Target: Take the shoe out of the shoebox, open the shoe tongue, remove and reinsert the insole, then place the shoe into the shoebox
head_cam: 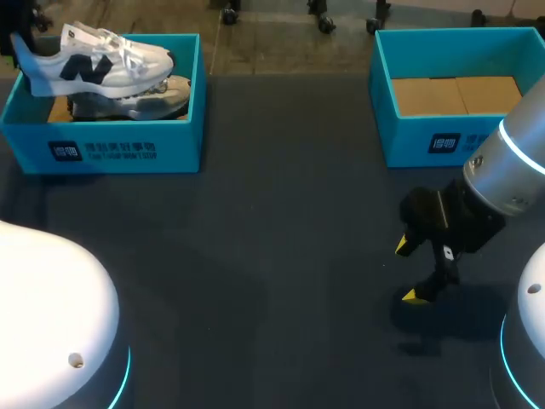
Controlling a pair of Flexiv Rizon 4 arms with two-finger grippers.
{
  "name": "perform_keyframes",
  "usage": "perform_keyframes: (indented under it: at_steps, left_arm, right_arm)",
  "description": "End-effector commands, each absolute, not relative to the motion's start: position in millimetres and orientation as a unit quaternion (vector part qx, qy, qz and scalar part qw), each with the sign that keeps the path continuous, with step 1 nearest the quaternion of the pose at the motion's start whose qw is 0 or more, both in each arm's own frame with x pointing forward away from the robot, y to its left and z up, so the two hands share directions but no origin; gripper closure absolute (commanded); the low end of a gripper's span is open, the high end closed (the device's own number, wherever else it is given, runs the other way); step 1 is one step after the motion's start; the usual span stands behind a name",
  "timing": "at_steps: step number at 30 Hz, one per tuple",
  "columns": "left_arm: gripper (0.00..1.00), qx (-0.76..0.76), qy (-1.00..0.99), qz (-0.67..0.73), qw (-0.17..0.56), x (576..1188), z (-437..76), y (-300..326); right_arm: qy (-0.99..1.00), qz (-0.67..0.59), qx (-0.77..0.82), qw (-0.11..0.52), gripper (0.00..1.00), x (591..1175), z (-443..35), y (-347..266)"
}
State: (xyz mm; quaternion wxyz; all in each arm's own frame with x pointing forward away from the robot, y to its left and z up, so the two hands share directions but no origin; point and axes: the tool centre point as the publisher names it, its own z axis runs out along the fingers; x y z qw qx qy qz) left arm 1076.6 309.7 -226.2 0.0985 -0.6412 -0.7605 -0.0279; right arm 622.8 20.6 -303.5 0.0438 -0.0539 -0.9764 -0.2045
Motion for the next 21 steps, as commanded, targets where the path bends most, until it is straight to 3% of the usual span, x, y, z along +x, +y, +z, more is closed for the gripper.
perform_keyframes:
  at_steps: [1, 21]
  left_arm:
    - [1.00, -0.648, -0.755, -0.040, 0.092, 1055, -199, 306]
    - [1.00, -0.671, -0.733, -0.065, 0.091, 908, -163, 236]
  right_arm:
    - [-0.977, -0.204, -0.054, 0.043, 0.00, 622, -304, 21]
    - [-0.977, -0.204, -0.054, 0.043, 0.00, 622, -304, 21]
